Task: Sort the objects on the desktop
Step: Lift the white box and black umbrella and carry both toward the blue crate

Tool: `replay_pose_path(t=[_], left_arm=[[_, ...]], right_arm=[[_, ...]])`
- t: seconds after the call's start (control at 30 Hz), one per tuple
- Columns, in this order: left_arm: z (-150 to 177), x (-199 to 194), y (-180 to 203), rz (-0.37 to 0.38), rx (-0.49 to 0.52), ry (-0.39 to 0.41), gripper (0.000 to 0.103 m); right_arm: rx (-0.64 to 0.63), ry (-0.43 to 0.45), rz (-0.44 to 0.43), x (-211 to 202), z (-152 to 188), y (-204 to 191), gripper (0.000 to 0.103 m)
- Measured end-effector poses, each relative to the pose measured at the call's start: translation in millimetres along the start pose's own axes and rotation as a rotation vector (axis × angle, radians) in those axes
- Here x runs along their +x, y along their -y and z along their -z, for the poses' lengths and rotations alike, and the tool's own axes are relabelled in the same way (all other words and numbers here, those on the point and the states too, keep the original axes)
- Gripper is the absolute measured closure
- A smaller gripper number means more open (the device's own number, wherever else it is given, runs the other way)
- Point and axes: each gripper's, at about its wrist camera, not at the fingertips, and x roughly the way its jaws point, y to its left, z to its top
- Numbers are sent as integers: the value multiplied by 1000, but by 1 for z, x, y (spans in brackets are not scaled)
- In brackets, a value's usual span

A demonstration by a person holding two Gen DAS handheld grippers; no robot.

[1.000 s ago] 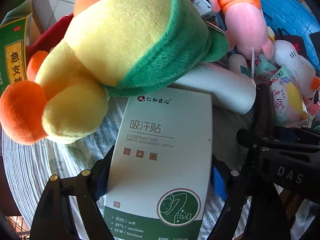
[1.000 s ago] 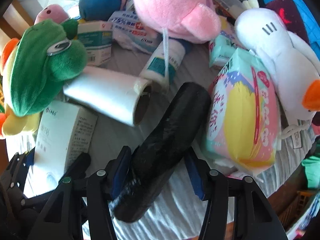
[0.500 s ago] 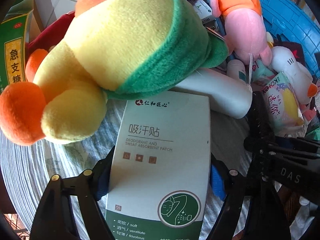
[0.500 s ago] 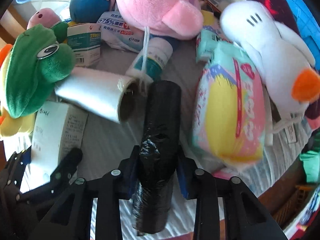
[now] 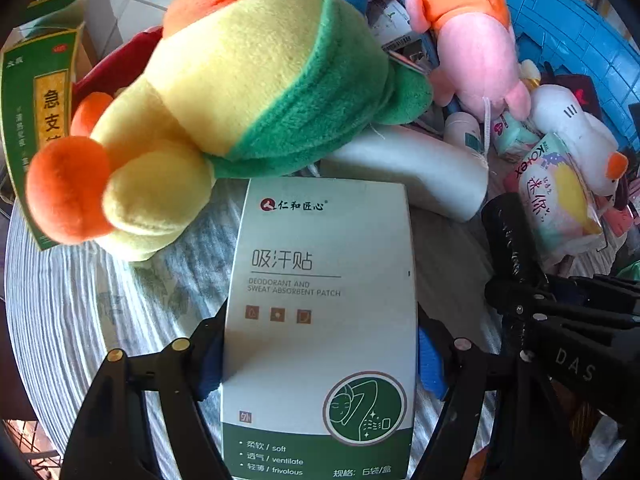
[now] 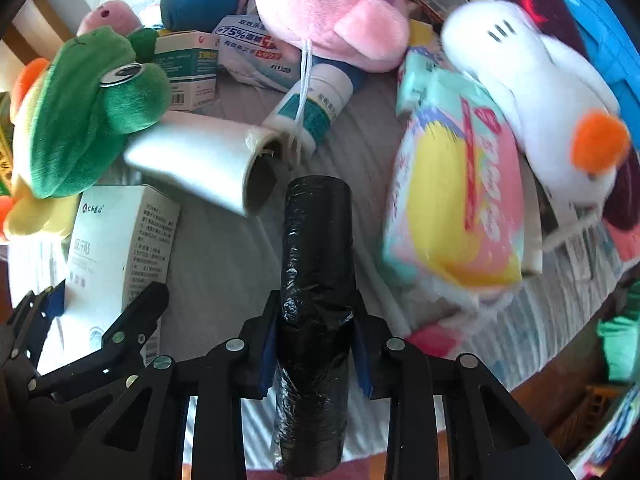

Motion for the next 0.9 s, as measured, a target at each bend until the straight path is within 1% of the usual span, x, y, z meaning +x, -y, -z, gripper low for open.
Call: replay_pose_path(t=[0.13, 0.27, 0.33, 0.37, 0.4, 0.43, 0.47, 0.5, 0.53, 0.57, 0.6, 0.63, 0.67, 0.7, 0.77, 0.83, 0.9], left_arm=[[7, -32, 3, 1, 17, 35, 27], [8, -66, 7, 7, 1, 80, 27], [-12, -78, 59, -4, -5, 108, 27], [-34, -75, 88, -12, -8, 121, 27], [-59, -59, 84, -20, -8, 134, 27], [-47, -69, 79, -25, -12, 147, 27], [-49, -77, 81, -29, -18, 163, 27], [-52, -80, 85, -34, -20, 176, 27], [-53, -83, 88, -43, -21, 190, 27], [-47, -85, 84, -47, -23, 199, 27], [-48, -90, 87, -52, -26, 208, 27], [-46, -93, 90, -60, -28, 214, 27], [-45, -86, 96, -70, -32, 221, 27], [-47, -88, 99, -78, -37, 228, 27], [-52, -88, 107, -94, -49, 238, 27], [-51, -97, 107, -109, -67, 249, 27], [-52, -96, 107, -121, -79, 254, 27]], right_arm=[[-30, 43, -28, -25, 4, -6, 73], [-55, 115, -67, -62, 0, -11, 73], [-73, 153, -80, -82, -3, -13, 73], [-84, 167, -86, -89, -6, -10, 73], [-92, 178, -90, -94, -8, 3, 73], [-104, 193, -98, -107, 2, 23, 73], [-116, 210, -110, -115, 5, 33, 73], [-131, 225, -120, -120, 2, 34, 73], [-141, 237, -129, -129, -10, 38, 73], [-152, 249, -138, -140, -16, 50, 73], [-165, 262, -149, -146, -15, 50, 73], [-176, 272, -157, -147, -10, 50, 73], [-190, 281, -163, -144, -7, 50, 73], [-200, 289, -170, -130, -8, 41, 73], [-223, 302, -185, -134, -13, 41, 73], [-247, 308, -194, -141, -14, 42, 73], [-271, 314, -195, -143, -17, 44, 73]])
